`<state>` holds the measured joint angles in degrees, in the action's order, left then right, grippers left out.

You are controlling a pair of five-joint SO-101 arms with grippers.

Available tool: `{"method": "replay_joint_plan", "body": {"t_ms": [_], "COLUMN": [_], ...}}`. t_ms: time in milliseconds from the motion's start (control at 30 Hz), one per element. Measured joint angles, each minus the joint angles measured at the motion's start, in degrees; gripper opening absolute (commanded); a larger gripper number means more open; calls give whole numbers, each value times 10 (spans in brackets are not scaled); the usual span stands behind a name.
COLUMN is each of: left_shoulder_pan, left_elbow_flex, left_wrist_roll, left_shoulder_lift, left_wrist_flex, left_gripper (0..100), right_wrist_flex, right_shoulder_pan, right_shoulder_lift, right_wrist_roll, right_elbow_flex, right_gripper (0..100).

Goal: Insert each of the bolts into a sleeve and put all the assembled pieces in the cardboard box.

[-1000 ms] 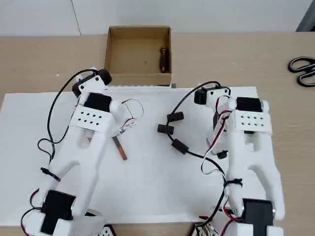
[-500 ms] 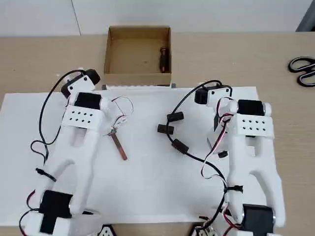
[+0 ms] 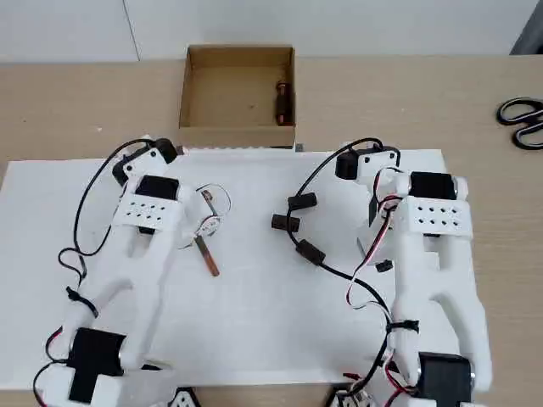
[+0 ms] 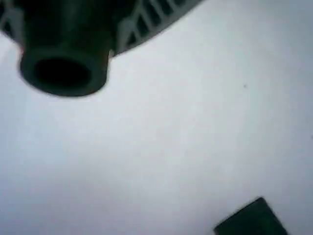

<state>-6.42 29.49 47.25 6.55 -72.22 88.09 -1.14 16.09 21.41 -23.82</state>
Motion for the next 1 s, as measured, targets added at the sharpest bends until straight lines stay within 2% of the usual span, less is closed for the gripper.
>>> {"method": "replay_joint_plan", "body": {"t_ms": [333, 700, 767, 867, 1000], "left_shoulder_pan": [0, 22, 25, 25, 23], "left_elbow_flex": [37, 28, 18, 4, -16], "left_wrist_roll": [-8, -11, -11, -11, -9], "left_shoulder_lift": [0, -76, -91, -109, -121], "left_wrist_flex": [73, 78, 77, 77, 77], "left_gripper": [130, 129, 106, 6, 5], "right_wrist_flex": [0, 0, 0, 0, 0], "right_shoulder_pan": [0, 0, 0, 0, 0], "right_shoulder_lift": [0, 0, 0, 0, 0], "right_wrist_roll": [0, 0, 0, 0, 0], "right_elbow_flex": [0, 0, 0, 0, 0], "right_gripper": [5, 5, 5, 5, 5]}}
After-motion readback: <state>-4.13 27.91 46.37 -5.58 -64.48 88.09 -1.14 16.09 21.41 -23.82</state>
